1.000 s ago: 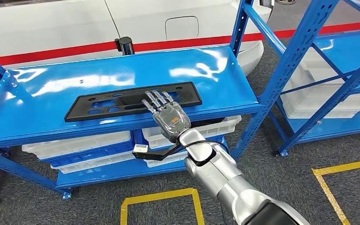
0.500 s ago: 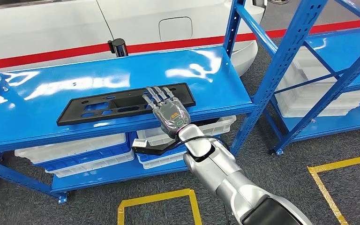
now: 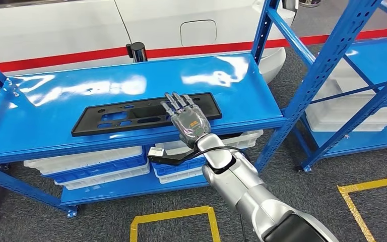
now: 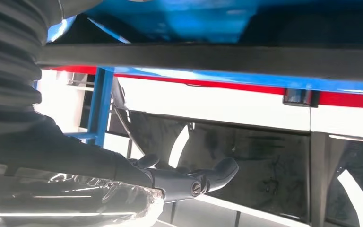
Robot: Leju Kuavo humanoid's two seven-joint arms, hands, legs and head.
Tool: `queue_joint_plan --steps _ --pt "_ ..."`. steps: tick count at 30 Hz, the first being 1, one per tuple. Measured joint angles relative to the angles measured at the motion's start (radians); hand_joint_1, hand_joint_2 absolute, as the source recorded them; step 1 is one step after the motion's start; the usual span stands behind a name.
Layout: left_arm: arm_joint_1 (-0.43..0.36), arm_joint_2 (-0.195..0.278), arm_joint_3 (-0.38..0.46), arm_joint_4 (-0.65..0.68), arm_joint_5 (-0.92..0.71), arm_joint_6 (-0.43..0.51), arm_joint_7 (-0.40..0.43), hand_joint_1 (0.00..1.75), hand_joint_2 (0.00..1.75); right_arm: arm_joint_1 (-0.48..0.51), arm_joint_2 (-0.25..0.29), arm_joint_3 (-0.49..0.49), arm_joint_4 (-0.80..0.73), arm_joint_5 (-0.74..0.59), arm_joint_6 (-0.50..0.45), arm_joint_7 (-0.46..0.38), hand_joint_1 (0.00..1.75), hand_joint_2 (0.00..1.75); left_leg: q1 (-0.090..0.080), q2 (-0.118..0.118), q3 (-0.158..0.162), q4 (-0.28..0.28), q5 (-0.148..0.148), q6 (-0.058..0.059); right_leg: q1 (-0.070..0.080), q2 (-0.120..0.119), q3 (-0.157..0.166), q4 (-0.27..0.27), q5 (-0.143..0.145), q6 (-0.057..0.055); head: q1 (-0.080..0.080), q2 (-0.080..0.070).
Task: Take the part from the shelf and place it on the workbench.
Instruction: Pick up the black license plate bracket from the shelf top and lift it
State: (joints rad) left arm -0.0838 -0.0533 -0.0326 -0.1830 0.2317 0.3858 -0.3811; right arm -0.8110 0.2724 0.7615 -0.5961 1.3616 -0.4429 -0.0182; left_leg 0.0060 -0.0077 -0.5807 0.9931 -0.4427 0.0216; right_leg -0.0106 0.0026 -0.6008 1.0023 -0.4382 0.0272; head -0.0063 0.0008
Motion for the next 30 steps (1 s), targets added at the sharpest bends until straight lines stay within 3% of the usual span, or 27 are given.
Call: queue_joint_plan --steps 4,5,7,9,10,11,12,14,15,19,21,23,24,25,26,28,30 --pt "-0.001 0.001 0.000 0.000 0.000 0.000 0.000 0.00 0.00 -0.001 0.000 -0.004 0.003 0.002 0.000 0.001 0.00 1.75 0.008 0.003 -0.009 0.023 -0.020 -0.021 -0.006 0.001 0.010 -0.009 0.005 -0.026 -0.004 0.000" --pt "-0.002 0.001 0.000 0.000 0.000 0.000 0.000 0.00 0.00 -0.002 0.001 -0.004 0.003 0.002 0.000 0.001 0.00 1.75 0.011 0.004 -0.025 0.059 -0.041 -0.027 -0.011 0.001 0.015 -0.011 0.004 -0.031 -0.007 0.000" --pt "-0.002 0.001 0.000 0.000 0.000 0.000 0.000 0.00 0.00 -0.001 0.002 -0.005 0.004 0.002 0.000 0.001 0.00 1.75 0.015 0.005 -0.088 0.184 -0.097 -0.038 -0.011 0.001 0.020 -0.011 0.000 -0.039 -0.011 0.000" --pt "-0.001 0.001 0.000 0.000 0.000 0.000 0.001 0.00 0.00 0.001 0.002 -0.005 0.008 0.003 0.000 0.001 0.00 1.75 0.018 0.005 -0.146 0.278 -0.120 -0.044 -0.009 0.002 0.023 -0.011 -0.003 -0.043 -0.011 0.000" --pt "-0.001 0.001 0.000 0.000 0.000 0.000 0.001 0.00 0.00 0.002 0.002 -0.005 0.009 0.003 0.000 0.001 0.00 1.75 0.019 0.005 -0.151 0.274 -0.103 -0.045 -0.009 0.002 0.026 -0.011 -0.005 -0.043 -0.012 0.000" --pt "-0.001 0.002 0.000 0.000 0.000 0.000 0.001 0.00 0.00 0.002 0.002 -0.005 0.010 0.003 0.000 0.001 0.00 1.75 0.021 0.005 -0.136 0.231 -0.070 -0.044 -0.009 0.003 0.029 -0.011 -0.007 -0.042 -0.012 0.000" --pt "-0.001 0.003 0.000 0.000 0.000 0.000 0.001 0.00 0.00 0.002 0.002 -0.005 0.010 0.003 0.000 0.002 0.00 1.75 0.022 0.006 -0.106 0.161 -0.029 -0.042 -0.009 0.004 0.033 -0.011 -0.009 -0.041 -0.012 0.000" --pt "-0.003 0.004 0.000 0.000 -0.001 -0.001 0.001 0.00 0.00 0.001 0.003 -0.005 0.011 0.004 0.000 0.004 0.00 1.75 0.019 0.006 -0.048 0.041 0.017 -0.034 -0.004 0.006 0.037 -0.010 -0.015 -0.034 -0.012 0.000" --pt "-0.003 0.004 0.000 0.000 -0.001 -0.002 0.002 0.00 0.00 0.000 0.003 -0.005 0.011 0.005 0.000 0.005 0.00 1.75 0.016 0.006 -0.034 0.014 0.020 -0.029 -0.001 0.006 0.037 -0.010 -0.017 -0.028 -0.012 0.000" --pt "-0.004 0.003 0.000 0.000 -0.003 -0.003 0.003 0.00 0.00 -0.001 0.002 -0.007 0.011 0.008 -0.001 0.009 0.00 1.75 0.008 0.005 -0.015 -0.005 0.018 0.000 0.000 0.005 0.031 0.002 -0.030 -0.007 -0.010 0.000" --pt "-0.005 0.002 -0.001 0.000 -0.004 -0.004 0.004 0.00 0.00 -0.002 0.000 -0.010 0.011 0.010 -0.001 0.010 0.00 1.75 0.010 0.007 -0.004 -0.015 0.023 0.013 0.001 0.004 -0.014 0.089 -0.067 -0.009 -0.007 0.000" --pt "-0.006 0.003 -0.001 0.000 -0.007 -0.005 0.004 0.00 0.00 0.003 -0.005 -0.011 0.012 0.010 -0.001 0.011 0.00 1.75 0.007 0.006 -0.002 -0.015 0.021 0.020 -0.001 0.003 -0.093 0.230 -0.114 -0.013 -0.005 0.000" --pt "-0.006 0.003 -0.001 0.000 -0.008 -0.005 0.004 0.00 0.00 0.007 -0.008 -0.011 0.012 0.010 -0.001 0.012 0.00 1.75 0.007 0.005 -0.002 -0.015 0.019 0.021 -0.001 0.003 -0.123 0.275 -0.123 -0.010 -0.005 0.000" --pt "-0.005 0.002 -0.001 0.000 -0.009 -0.005 0.005 0.00 0.00 0.010 -0.011 -0.011 0.013 0.011 -0.001 0.012 0.00 1.75 0.006 0.004 0.000 -0.014 0.017 0.021 -0.002 0.003 -0.135 0.284 -0.115 -0.004 -0.004 0.000" --pt "-0.005 0.001 -0.001 -0.001 -0.009 -0.005 0.005 0.00 0.00 0.012 -0.013 -0.011 0.013 0.012 -0.001 0.012 0.00 1.75 0.006 0.002 0.001 -0.013 0.015 0.020 -0.002 0.003 -0.125 0.250 -0.093 0.004 -0.003 0.000" --pt "-0.006 -0.001 -0.001 -0.001 -0.010 -0.005 0.005 0.00 0.00 0.011 -0.016 -0.011 0.014 0.013 -0.001 0.013 0.00 1.75 0.005 0.000 0.005 -0.007 0.007 0.013 -0.003 0.001 -0.062 0.105 -0.029 0.015 -0.001 0.000" --pt "-0.006 -0.002 -0.001 -0.002 -0.010 -0.005 0.005 0.00 0.00 0.010 -0.016 -0.011 0.014 0.014 -0.002 0.015 0.00 1.75 0.001 -0.001 0.005 0.001 -0.004 0.003 -0.002 -0.001 -0.016 0.011 0.008 0.007 -0.001 0.000"
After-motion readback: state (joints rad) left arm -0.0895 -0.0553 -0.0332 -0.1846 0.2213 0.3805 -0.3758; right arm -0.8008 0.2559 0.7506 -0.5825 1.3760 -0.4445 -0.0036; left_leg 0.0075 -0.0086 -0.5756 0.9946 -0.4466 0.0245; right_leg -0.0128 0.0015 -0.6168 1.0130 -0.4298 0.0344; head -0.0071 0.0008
